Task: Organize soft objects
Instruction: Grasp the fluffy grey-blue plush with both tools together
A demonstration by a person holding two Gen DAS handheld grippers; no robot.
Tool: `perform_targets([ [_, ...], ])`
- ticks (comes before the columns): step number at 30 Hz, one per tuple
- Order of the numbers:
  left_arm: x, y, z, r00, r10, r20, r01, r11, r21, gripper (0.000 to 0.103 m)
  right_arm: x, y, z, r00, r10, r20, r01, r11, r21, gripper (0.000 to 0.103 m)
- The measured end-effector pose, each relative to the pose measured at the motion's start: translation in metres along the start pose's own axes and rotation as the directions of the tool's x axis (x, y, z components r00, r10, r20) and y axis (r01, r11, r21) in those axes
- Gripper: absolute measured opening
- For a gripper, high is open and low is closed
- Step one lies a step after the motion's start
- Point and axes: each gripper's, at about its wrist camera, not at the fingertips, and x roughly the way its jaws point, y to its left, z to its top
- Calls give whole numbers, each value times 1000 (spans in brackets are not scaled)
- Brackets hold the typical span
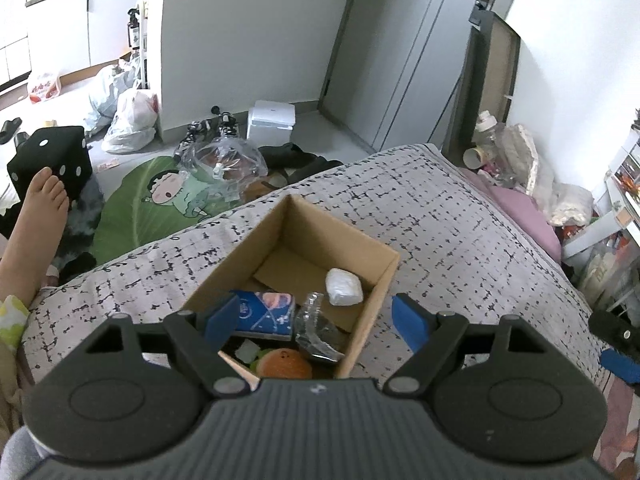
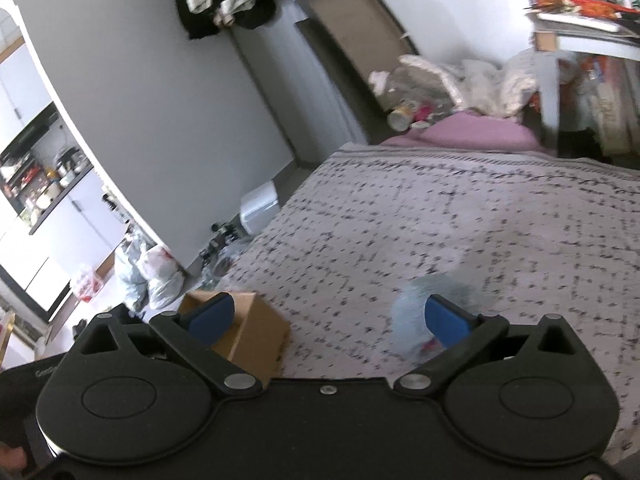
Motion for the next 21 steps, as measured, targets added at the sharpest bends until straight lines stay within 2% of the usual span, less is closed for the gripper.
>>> perform_targets([
  [12,-7,-42,-12,999,-30,10,30,997,73,82,-16,-50,9,999,-25,28,24,999,42,102],
  [17,-6,-56,-18,999,-34,-6,34,996,88,82,-10,-71,2,1000,-15,22,14,998,58,101],
  [21,-1,-65,-23,1000,-17,-24,20,994,106,82,3,-91,-10,1000,-23,-14,24,996,91,98],
])
